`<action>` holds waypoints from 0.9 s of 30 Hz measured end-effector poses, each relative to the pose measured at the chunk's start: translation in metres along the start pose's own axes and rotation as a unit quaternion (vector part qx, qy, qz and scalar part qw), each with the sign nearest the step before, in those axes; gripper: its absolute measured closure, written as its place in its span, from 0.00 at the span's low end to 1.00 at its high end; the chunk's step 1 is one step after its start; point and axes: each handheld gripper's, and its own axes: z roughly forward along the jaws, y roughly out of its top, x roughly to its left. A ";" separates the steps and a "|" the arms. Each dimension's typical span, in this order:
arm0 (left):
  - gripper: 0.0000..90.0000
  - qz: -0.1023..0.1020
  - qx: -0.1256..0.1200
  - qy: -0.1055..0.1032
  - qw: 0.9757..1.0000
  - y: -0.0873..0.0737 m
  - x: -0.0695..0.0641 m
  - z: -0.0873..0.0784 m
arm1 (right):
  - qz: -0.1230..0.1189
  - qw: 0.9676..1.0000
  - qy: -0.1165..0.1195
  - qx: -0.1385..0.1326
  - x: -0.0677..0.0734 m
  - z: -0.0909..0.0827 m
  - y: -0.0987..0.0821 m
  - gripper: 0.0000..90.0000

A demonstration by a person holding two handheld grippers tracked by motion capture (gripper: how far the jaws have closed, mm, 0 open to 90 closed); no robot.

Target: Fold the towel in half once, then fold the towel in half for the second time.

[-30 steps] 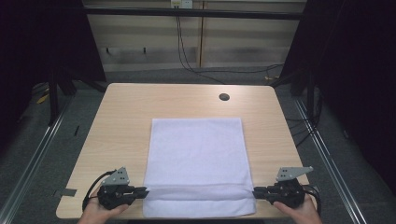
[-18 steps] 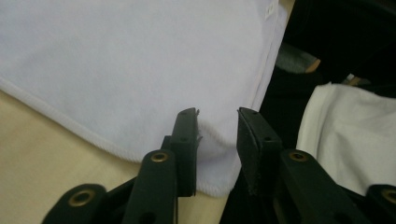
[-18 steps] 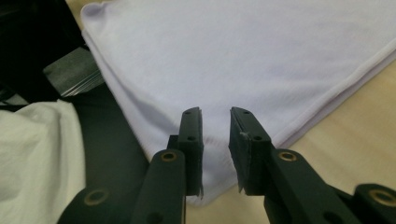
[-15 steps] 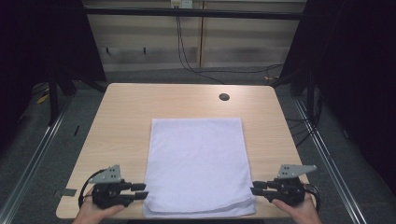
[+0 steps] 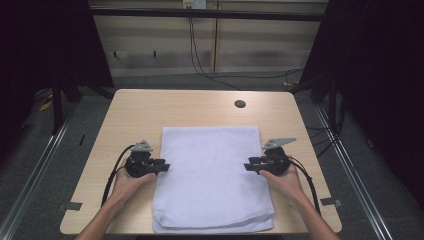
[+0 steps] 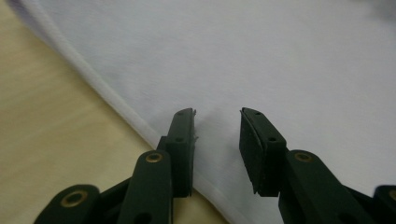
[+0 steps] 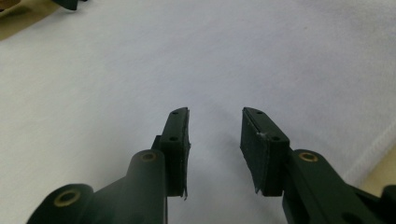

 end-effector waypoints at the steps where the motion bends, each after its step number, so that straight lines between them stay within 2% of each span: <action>1: 0.71 0.002 0.000 0.001 1.000 0.002 0.000 0.003 | -0.001 1.000 -0.002 0.002 -0.003 0.006 0.003 0.70; 6: 0.74 0.011 -0.003 0.004 1.000 0.003 0.001 0.007 | 0.000 1.000 -0.017 0.010 -0.015 0.033 0.015 0.69; 10: 0.76 0.003 -0.010 -0.006 1.000 0.001 0.005 0.006 | -0.003 1.000 -0.021 0.017 -0.016 0.042 0.016 0.68; 12: 0.79 0.003 -0.013 -0.001 1.000 -0.001 0.005 0.006 | 0.001 1.000 -0.021 0.018 -0.016 0.042 0.015 0.67; 14: 0.81 0.014 -0.015 0.008 1.000 -0.003 0.000 0.005 | 0.008 1.000 -0.016 0.021 -0.016 0.040 0.014 0.67; 16: 0.82 0.025 -0.013 0.006 1.000 -0.007 -0.005 0.002 | 0.019 0.999 -0.007 0.025 -0.016 0.037 0.013 0.67; 17: 0.83 0.023 -0.009 0.001 1.000 -0.009 -0.007 0.000 | 0.021 0.999 -0.005 0.027 -0.015 0.036 0.011 0.67; 21: 0.87 0.029 -0.003 -0.007 1.000 -0.015 -0.015 -0.005 | 0.009 0.999 -0.002 0.037 -0.006 0.029 0.005 0.69; 24: 0.92 0.048 0.007 0.004 0.999 -0.016 -0.024 -0.006 | -0.004 0.999 -0.012 0.050 0.002 0.024 0.001 0.71; 27: 0.95 0.037 0.009 -0.016 0.999 -0.019 -0.026 -0.008 | -0.014 0.998 -0.020 0.058 0.009 0.021 -0.002 0.73</action>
